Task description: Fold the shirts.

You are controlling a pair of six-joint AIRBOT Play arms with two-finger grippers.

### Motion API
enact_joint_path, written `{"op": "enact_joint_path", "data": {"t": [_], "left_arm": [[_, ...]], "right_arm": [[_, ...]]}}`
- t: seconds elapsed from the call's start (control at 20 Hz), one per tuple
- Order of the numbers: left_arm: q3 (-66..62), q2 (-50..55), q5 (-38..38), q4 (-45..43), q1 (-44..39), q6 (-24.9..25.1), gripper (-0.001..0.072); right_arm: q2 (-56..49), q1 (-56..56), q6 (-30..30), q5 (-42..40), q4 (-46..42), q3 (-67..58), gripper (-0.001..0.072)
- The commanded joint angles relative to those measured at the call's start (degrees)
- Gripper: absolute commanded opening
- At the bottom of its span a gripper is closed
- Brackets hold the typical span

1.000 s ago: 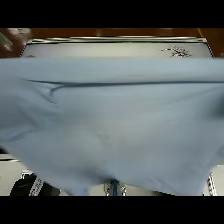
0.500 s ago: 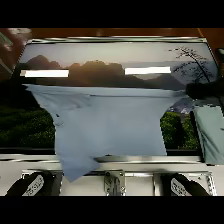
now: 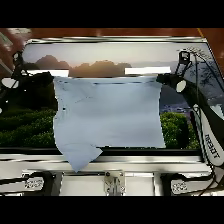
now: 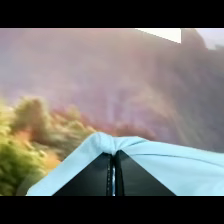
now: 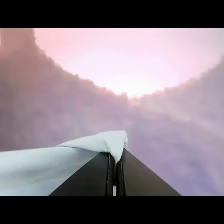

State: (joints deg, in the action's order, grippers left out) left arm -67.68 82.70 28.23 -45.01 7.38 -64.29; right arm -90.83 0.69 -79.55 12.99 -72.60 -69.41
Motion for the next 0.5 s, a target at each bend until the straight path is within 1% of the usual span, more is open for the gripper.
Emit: {"op": "enact_joint_path", "data": {"t": [0.0,0.1,0.2,0.3,0.35,0.4,0.45], "left_arm": [[-0.39,5.92,-7.15,1.11,-1.84,0.61,0.0034],[-0.39,7.80,-4.33,1.11,-1.79,0.63,0.0034],[-0.39,8.13,0.28,1.09,-1.73,0.61,0.0034],[-0.79,7.48,6.14,-0.22,-1.07,0.63,0.0034],[-1.51,7.19,10.78,-2.14,-0.22,0.59,0.0033],[-2.27,7.13,16.04,-3.65,0.76,-0.57,0.0033],[-2.69,7.13,21.70,-5.42,1.97,-4.72,0.0033]], "right_arm": [[-5.33,-1.22,-1.97,-7.17,1.73,0.13,0.0064],[-5.81,-1.22,-1.97,-2.82,1.75,0.13,0.0064],[-5.35,-1.03,-1.99,1.90,1.75,0.13,0.0064],[-3.41,-0.48,-1.97,8.44,1.55,0.13,0.0064],[-2.10,-0.02,-1.92,12.52,1.27,0.13,0.0064],[-0.70,0.61,-1.95,17.51,0.72,0.13,0.0064],[0.39,1.49,-1.97,22.86,0.44,0.13,0.0064]]}}
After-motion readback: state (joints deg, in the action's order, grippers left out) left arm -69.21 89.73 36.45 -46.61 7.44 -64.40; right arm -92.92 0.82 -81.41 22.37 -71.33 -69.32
